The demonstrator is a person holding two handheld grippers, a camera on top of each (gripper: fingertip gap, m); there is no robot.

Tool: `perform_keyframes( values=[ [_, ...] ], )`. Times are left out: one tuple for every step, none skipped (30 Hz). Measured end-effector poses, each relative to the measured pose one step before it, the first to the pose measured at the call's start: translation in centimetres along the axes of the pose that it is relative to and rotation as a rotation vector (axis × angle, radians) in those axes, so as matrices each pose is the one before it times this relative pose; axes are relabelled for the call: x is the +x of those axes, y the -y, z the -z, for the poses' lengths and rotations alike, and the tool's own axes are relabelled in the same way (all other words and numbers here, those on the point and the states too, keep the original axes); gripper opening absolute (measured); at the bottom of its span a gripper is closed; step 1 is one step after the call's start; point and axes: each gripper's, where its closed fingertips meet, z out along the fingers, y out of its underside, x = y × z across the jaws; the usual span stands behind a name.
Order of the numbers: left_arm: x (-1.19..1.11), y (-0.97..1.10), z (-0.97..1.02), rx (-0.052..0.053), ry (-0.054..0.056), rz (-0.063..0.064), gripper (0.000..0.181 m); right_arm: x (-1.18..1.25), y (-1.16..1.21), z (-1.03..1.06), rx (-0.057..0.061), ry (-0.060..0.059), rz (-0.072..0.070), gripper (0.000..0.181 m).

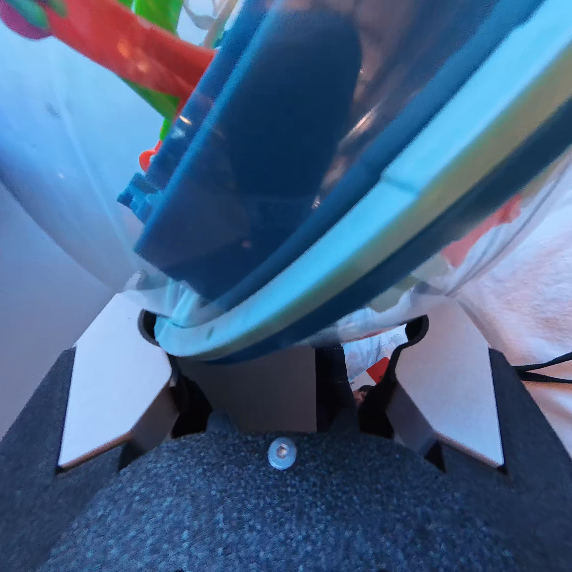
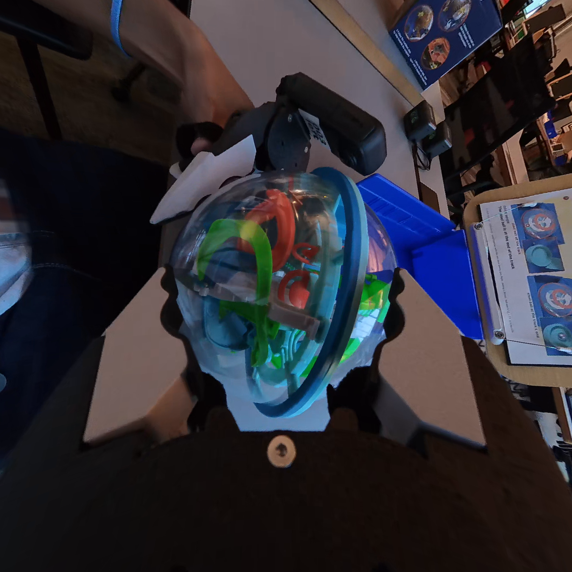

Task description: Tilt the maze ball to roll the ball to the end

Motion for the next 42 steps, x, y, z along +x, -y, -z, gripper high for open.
perform_keyframes(
  values=[
    [0.018,-0.109,0.068,-0.0038,-0.0002,-0.0044,0.159,-0.079,0.073,-0.045,-0.0065,-0.0017,0.0066,0.133],
    [0.025,-0.117,0.088,-0.0055,-0.0005,-0.0055,0.159,-0.081,0.078,-0.064,-0.0038,-0.0023,0.0074,0.133],
    [0.037,-0.135,0.119,-0.0052,-0.0023,-0.005,0.158,-0.082,0.087,-0.068,-0.0023,-0.0028,0.0073,0.133],
    [0.051,-0.114,0.127,-0.0035,-0.0047,-0.0027,0.159,-0.09,0.094,-0.079,0.0007,-0.0033,0.0063,0.133],
    [0.061,-0.09,0.142,-0.0022,-0.0062,0.0,0.159,-0.094,0.112,-0.073,0.0039,-0.0042,0.0061,0.133],
    [0.066,-0.053,0.143,0.0006,-0.0076,0.0029,0.158,-0.067,0.114,-0.085,0.0021,-0.0046,0.0046,0.133],
    [0.093,-0.028,0.152,0.0025,-0.011,0.005,0.159,-0.055,0.101,-0.075,-0.0026,-0.0039,0.0023,0.133],
    [0.121,-0.017,0.181,0.0026,-0.0156,0.0074,0.159,-0.094,0.096,-0.075,-0.0049,-0.0035,0.0057,0.133],
    [0.15,0.026,0.182,0.0055,-0.0186,0.0124,0.158,-0.093,0.094,-0.073,-0.0039,-0.0035,0.0091,0.133],
    [0.182,0.065,0.19,0.0103,-0.0228,0.0164,0.159,-0.127,0.119,-0.077,-0.0019,-0.0017,0.0105,0.133],
    [0.232,0.06,0.21,0.0095,-0.0272,0.0195,0.159,-0.119,0.12,-0.068,-0.0012,-0.0013,0.0103,0.133],
    [0.23,0.051,0.244,0.0066,-0.0277,0.0195,0.159,-0.109,0.123,-0.05,-0.0023,-0.0012,0.0081,0.133],
    [0.154,0.049,0.224,0.0071,-0.0222,0.0141,0.159,-0.072,0.095,-0.057,-0.0036,-0.0024,0.0031,0.133],
    [0.105,0.053,0.162,0.0054,-0.0153,0.0092,0.16,-0.046,0.078,-0.054,-0.0042,-0.0025,0.0009,0.133],
    [0.08,0.032,0.116,0.0033,-0.0123,0.0077,0.16,-0.051,0.057,-0.021,-0.0038,-0.0021,0.0043,0.133],
    [0.055,0.053,0.078,0.0029,-0.0103,0.0066,0.16,-0.046,0.032,-0.024,-0.0037,-0.0033,0.0036,0.133],
    [0.029,0.064,0.063,0.0035,-0.0076,0.0055,0.16,-0.011,0.032,-0.015,-0.0017,-0.0043,-0.0006,0.133],
    [0.04,0.086,0.06,0.0046,-0.0063,0.0063,0.16,0.008,0.048,-0.001,0.0026,-0.0054,-0.0021,0.133],
    [0.06,0.123,0.077,0.0078,-0.0076,0.0096,0.16,0.039,0.076,0.008,0.0078,-0.0058,-0.0047,0.132],
    [0.102,0.148,0.084,0.0115,-0.0115,0.0136,0.16,0.051,0.092,0.024,0.0126,-0.0039,-0.0102,0.132],
    [0.152,0.133,0.102,0.0126,-0.0174,0.0174,0.159,0.024,0.095,0.032,0.0152,-0.0006,-0.0112,0.132],
    [0.173,0.105,0.136,0.0135,-0.0214,0.0194,0.159,-0.055,0.093,0.012,0.0171,0.0021,-0.0044,0.132],
    [0.119,0.128,0.149,0.0143,-0.0201,0.0188,0.159,-0.075,0.079,-0.02,0.0165,-0.0022,0.0032,0.132],
    [0.079,0.153,0.149,0.0126,-0.0145,0.0148,0.159,-0.06,0.077,-0.026,0.0135,-0.0062,0.0031,0.132],
    [0.042,0.11,0.122,0.0083,-0.0097,0.0105,0.159,-0.062,0.041,-0.043,0.0063,-0.0047,0.0044,0.132],
    [0.044,0.074,0.091,0.0064,-0.0086,0.01,0.159,-0.059,0.056,-0.029,0.0034,-0.0016,0.0042,0.132],
    [0.066,0.079,0.108,0.0079,-0.0103,0.0119,0.159,-0.049,0.032,-0.004,-0.0022,0.0001,0.0053,0.132],
    [0.091,0.131,0.164,0.0099,-0.0133,0.0151,0.159,-0.04,-0.002,-0.005,-0.0068,-0.0003,0.0059,0.132],
    [0.077,0.171,0.201,0.0114,-0.0144,0.0165,0.159,-0.027,-0.023,-0.017,-0.0077,-0.0011,0.0052,0.132],
    [0.042,0.19,0.227,0.013,-0.012,0.0151,0.159,-0.011,-0.055,-0.038,-0.0081,-0.003,0.0085,0.132],
    [0.005,0.207,0.215,0.0131,-0.0081,0.0127,0.159,-0.029,-0.084,-0.044,-0.0092,-0.0038,0.0115,0.132],
    [-0.012,0.187,0.2,0.0119,-0.0036,0.0086,0.159,0.002,-0.094,-0.069,-0.0103,-0.0051,0.01,0.132],
    [-0.049,0.178,0.17,0.0102,0.0002,0.0064,0.159,0.014,-0.087,-0.062,-0.0107,-0.005,0.0091,0.131],
    [-0.059,0.202,0.126,0.0088,0.0038,0.0087,0.159,0.001,-0.093,-0.064,-0.0122,-0.0052,0.0087,0.131],
    [-0.084,0.237,0.07,0.0108,0.0065,0.0141,0.159,-0.003,-0.062,-0.068,-0.0108,-0.0054,0.0091,0.131],
    [-0.077,0.279,0.044,0.0142,0.0054,0.0223,0.159,-0.029,0.005,-0.1,-0.0047,-0.0035,0.0102,0.131],
    [-0.053,0.219,0.02,0.0119,0.0031,0.0194,0.159,-0.06,0.119,-0.092,0.0025,-0.0025,0.0086,0.131],
    [-0.034,0.045,0.001,0.002,0.0042,0.0035,0.158,0.032,0.084,-0.071,-0.0007,-0.0037,-0.0035,0.131],
    [-0.016,-0.039,0.025,-0.0052,0.0033,0.0004,0.159,0.027,0.063,-0.084,0.001,0.0015,-0.004,0.131],
    [0.012,-0.004,0.056,-0.0035,-0.0002,0.002,0.158,0.052,0.043,-0.036,0.0046,-0.0007,-0.0043,0.131],
    [0.006,0.025,0.045,-0.0019,-0.0003,0.0033,0.158,0.063,0.004,-0.021,0.0071,-0.0006,-0.0083,0.131],
    [-0.001,-0.033,0.043,-0.0057,0.0,0.0005,0.158,0.041,0.056,0.004,0.0127,-0.0007,-0.0086,0.131]
  ],
)
